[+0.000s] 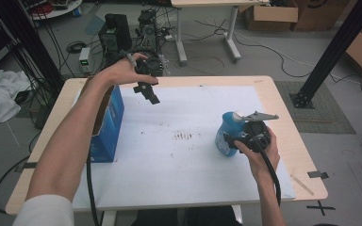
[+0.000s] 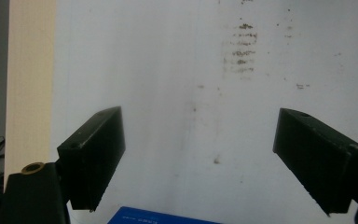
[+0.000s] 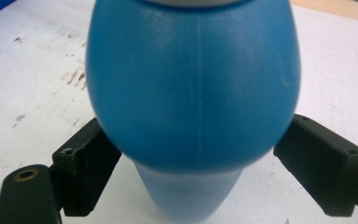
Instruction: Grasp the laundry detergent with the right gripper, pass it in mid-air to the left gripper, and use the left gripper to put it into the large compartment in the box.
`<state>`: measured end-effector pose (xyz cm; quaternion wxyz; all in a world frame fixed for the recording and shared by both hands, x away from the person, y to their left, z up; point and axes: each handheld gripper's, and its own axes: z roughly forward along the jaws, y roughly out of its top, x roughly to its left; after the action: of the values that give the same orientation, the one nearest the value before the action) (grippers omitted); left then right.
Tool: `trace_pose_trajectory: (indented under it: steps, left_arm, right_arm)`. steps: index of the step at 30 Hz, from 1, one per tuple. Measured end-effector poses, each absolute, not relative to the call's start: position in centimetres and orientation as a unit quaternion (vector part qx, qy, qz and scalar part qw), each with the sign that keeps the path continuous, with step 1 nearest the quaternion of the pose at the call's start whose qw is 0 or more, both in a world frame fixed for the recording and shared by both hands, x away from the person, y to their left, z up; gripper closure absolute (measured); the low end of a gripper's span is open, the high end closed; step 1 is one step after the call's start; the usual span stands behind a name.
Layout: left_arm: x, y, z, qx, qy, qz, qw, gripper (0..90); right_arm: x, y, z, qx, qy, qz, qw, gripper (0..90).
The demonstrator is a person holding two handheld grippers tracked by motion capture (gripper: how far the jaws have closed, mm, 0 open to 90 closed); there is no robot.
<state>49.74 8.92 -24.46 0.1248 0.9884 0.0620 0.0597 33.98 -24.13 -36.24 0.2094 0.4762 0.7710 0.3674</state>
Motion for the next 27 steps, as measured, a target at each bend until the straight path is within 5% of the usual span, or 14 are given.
trace_pose_trajectory:
  steps: [27]
  left_arm:
    - [49.6,8.8,-24.5,0.988,0.062,0.061,0.126,17.3]
  right_arm:
    - [34.2,-23.8,-37.4,0.491,0.754,0.382,0.211,19.1]
